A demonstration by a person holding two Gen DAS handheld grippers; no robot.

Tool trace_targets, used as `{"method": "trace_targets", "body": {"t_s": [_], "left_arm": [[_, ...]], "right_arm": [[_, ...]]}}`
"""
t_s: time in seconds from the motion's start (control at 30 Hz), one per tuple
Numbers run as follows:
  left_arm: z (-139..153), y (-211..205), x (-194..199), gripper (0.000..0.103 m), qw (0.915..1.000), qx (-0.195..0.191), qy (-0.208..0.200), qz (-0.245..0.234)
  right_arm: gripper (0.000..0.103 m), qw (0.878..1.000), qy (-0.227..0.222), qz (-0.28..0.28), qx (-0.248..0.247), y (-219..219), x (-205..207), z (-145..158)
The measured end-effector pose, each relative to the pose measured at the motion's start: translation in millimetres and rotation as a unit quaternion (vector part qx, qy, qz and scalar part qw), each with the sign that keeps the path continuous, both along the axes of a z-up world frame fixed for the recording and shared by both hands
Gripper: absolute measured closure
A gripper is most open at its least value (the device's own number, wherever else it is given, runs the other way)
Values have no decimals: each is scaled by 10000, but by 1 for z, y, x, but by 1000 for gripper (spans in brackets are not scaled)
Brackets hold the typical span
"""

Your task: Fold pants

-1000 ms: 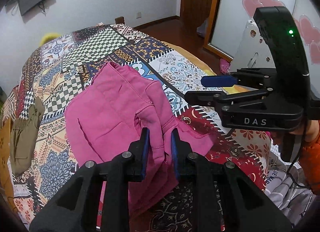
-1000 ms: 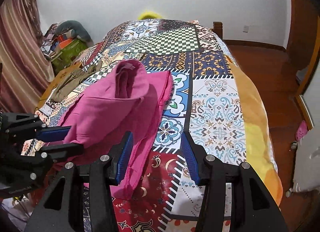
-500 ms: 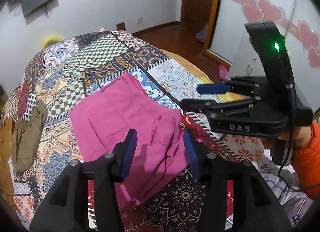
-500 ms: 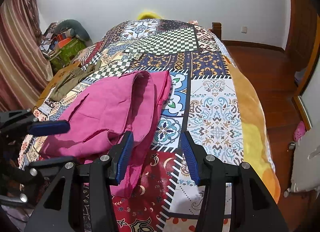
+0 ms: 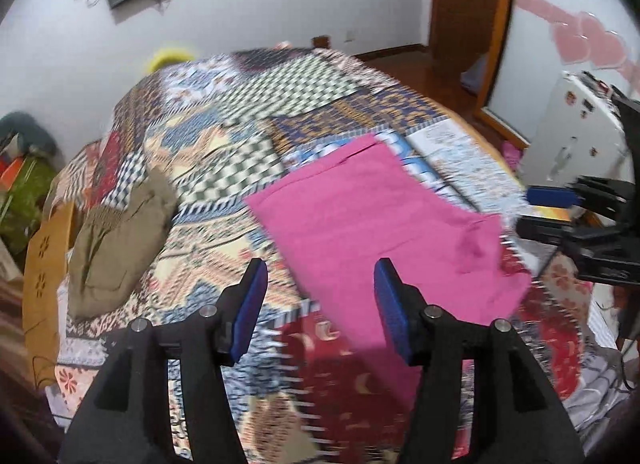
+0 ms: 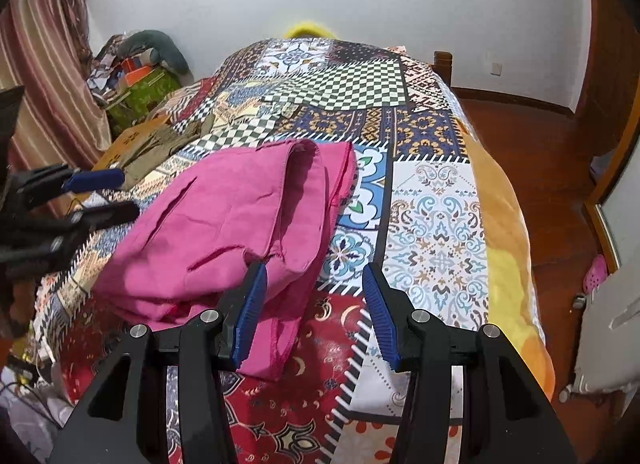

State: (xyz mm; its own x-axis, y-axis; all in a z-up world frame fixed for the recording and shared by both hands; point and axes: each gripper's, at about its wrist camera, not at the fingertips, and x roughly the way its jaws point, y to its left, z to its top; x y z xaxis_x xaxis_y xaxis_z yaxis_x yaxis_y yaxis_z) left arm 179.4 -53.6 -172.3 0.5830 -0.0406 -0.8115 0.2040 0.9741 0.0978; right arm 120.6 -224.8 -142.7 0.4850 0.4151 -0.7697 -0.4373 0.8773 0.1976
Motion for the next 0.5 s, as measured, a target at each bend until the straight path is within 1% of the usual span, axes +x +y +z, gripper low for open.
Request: {"method": "trace_targets", "body": {"t_s": [0.1,0.23,0.43,0.5], "left_arm": [[-9,15,8,48,9999,55,93,119],[-17,28,24,48,9996,22,242,171],[-22,32,48,48,9995,102,271,143],[-23,33,56,46,9994,133,283,121]], "right_arm": [[57,10000,74,54,-7,2,-5,-3],[57,9997,205,127,-20,7,-12,-11],[57,9981,505,314,-153,26,-11,-31],[57,9975,579,359,-191,31,-9,-36]]}}
